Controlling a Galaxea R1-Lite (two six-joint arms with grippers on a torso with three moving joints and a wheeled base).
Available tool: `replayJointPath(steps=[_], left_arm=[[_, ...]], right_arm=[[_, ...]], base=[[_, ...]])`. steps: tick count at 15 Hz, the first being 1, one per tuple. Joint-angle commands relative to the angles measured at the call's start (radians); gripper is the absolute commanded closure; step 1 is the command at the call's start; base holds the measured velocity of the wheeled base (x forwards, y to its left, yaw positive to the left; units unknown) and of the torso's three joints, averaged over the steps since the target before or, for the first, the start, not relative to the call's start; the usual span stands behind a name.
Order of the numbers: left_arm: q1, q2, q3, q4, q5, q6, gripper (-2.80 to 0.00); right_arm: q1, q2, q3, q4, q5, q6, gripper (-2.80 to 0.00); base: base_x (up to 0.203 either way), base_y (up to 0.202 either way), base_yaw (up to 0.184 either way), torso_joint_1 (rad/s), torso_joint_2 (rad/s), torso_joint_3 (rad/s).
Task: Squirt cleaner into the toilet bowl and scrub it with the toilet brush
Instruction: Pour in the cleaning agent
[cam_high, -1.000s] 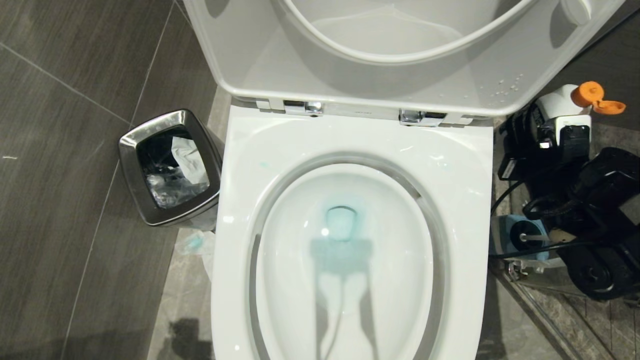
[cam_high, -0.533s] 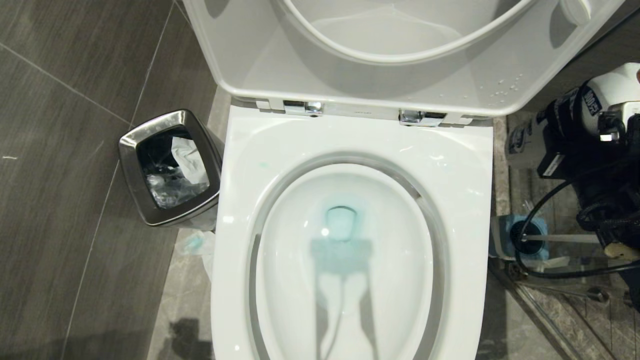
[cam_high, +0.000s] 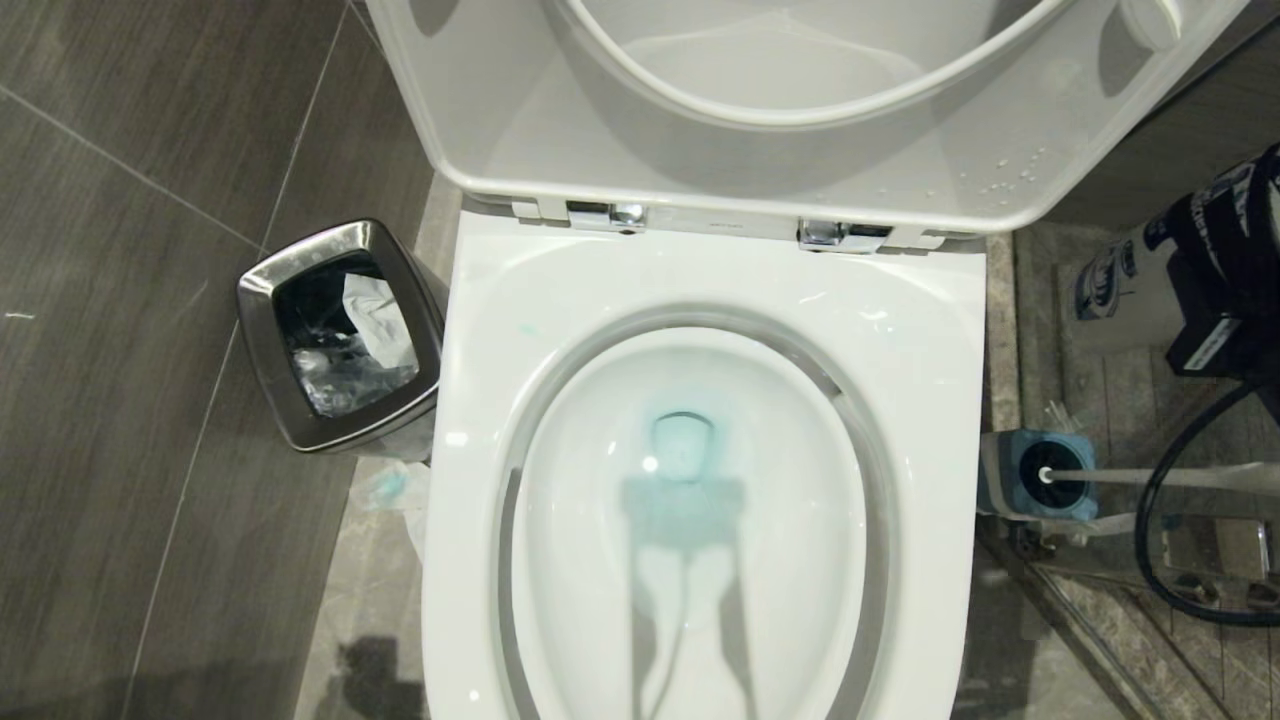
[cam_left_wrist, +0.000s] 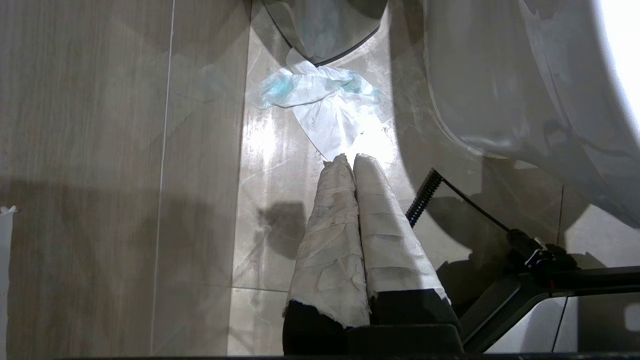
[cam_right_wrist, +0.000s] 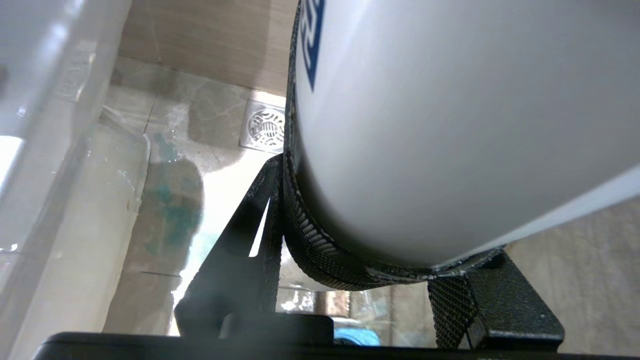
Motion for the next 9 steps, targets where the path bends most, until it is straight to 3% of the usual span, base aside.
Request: replayJointPath(steps=[1,9], left_arm=[[0.000,0.000,-0.001,0.001,-0.001,0.001,0.00],[0.001,0.000,-0.001,-0.001,0.013,-0.019,0.00]], right_arm=[[0.001,-0.101,0.000,0.054,-0.002,-0.002,0.00],[0.001,-0.188,-0.004,0.150,0.000,-0.002,0.00]], base=[[0.000,0.000,0.000,0.000,0.00,0.000],[0.000,0.000,0.000,0.002,0.00,0.022]])
